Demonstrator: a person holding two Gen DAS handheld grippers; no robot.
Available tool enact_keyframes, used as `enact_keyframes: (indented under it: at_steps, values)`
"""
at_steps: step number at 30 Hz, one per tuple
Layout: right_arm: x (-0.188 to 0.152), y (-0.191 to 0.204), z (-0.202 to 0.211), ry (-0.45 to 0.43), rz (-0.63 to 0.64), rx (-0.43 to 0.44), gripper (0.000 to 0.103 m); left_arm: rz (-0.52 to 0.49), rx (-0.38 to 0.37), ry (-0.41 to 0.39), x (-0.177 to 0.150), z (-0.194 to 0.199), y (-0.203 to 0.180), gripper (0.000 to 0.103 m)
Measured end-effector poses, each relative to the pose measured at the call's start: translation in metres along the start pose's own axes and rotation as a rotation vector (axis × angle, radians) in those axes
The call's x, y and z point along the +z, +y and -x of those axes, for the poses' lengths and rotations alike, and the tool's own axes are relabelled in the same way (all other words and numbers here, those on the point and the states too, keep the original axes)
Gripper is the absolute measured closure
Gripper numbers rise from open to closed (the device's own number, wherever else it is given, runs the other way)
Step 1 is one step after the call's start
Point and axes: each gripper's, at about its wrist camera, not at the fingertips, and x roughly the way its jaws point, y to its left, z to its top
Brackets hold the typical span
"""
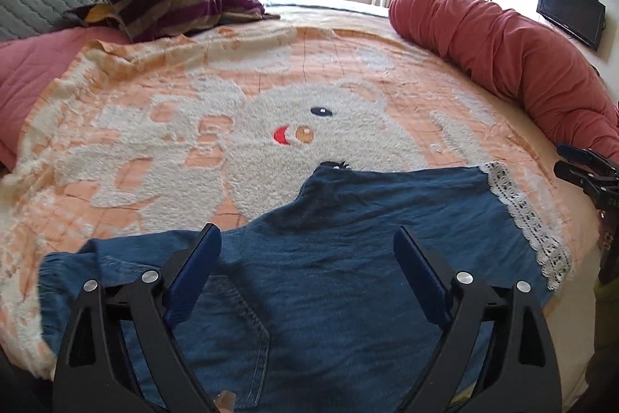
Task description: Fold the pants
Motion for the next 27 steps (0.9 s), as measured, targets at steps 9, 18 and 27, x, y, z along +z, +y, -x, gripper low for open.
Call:
enact_keyframes:
  at_steps: [9, 18, 27]
  values:
    - [-0.013, 0.033, 0.025, -0.016, 0.056, 0.014, 0.016, 0.011, 0.017, 0.003, -0.016, 0.027, 0.006, 0.009]
    - [-0.038, 0.068, 0.014, 0.060, 0.087, 0.071, 0.015, 0.036, 0.069, 0.100, -0.052, 0.022, 0.023, 0.009]
    - [-0.043, 0.095, -0.010, 0.123, 0.119, 0.109, 0.015, 0.064, 0.161, 0.091, -0.027, 0.000, 0.054, 0.009]
